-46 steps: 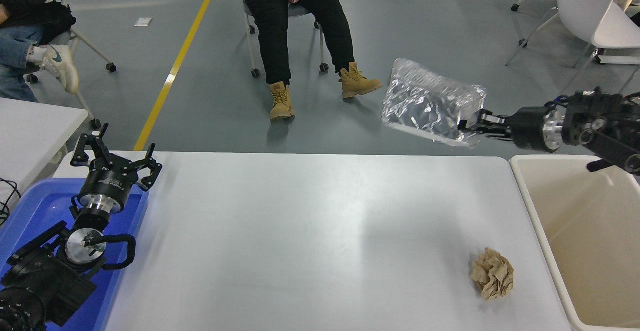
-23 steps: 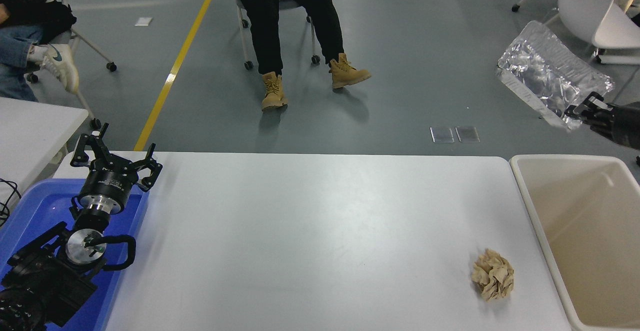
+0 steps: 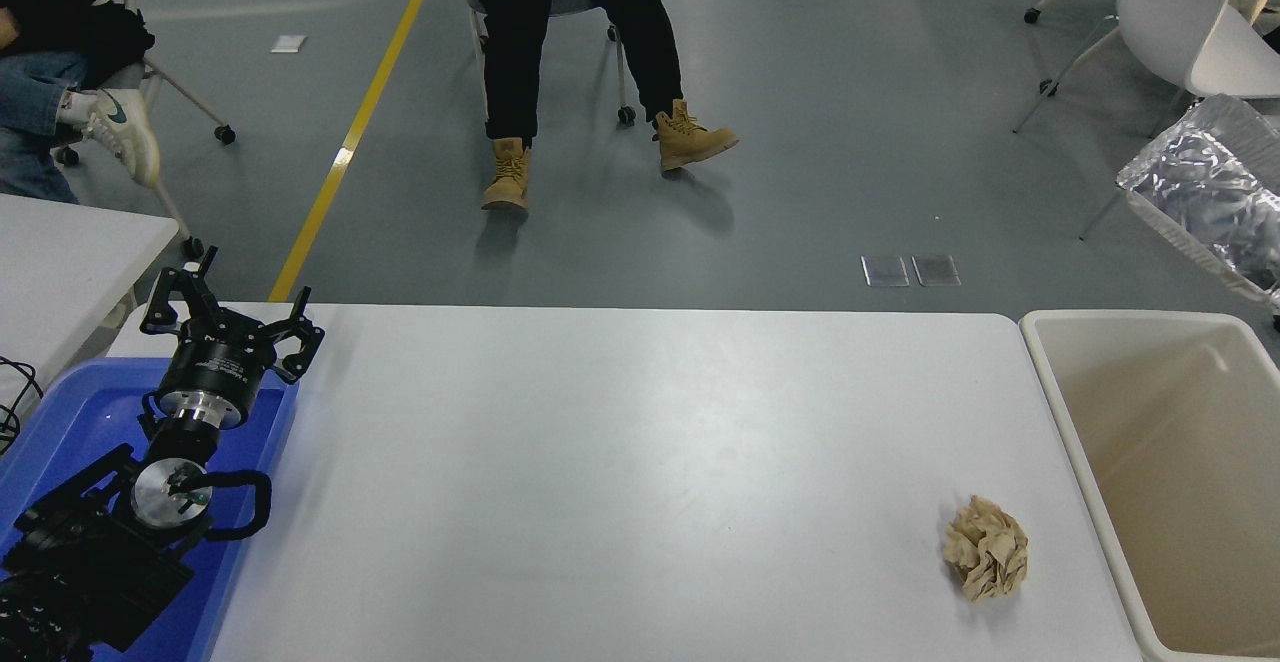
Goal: Clean the table surface
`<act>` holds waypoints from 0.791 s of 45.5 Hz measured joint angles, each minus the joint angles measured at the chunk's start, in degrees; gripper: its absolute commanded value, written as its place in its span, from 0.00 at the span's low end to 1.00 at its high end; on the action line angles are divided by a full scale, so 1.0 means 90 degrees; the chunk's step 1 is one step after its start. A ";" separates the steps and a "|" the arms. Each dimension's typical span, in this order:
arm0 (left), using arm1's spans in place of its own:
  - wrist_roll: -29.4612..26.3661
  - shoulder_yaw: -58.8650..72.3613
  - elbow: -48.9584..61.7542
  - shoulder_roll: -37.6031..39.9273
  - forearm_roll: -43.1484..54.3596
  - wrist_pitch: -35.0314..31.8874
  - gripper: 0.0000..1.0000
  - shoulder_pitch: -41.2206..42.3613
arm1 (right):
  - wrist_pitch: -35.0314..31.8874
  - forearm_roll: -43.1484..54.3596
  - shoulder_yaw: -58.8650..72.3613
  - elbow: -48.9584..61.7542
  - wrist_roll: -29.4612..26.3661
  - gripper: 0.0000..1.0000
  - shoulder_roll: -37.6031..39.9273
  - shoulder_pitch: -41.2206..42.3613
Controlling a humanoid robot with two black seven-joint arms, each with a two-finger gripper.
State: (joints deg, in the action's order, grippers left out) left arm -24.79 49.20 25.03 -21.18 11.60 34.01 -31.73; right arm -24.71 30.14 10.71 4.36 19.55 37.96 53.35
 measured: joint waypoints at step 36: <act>0.0000 -0.0001 0.0000 0.0000 0.0001 0.0000 1.00 0.0000 | 0.0680 -0.0310 -0.0512 0.0090 -0.1519 0.00 -0.0712 -0.1155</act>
State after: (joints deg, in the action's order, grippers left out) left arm -24.79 49.20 25.03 -21.18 11.60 34.01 -31.73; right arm -18.59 27.35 6.10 5.17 5.87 31.55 42.96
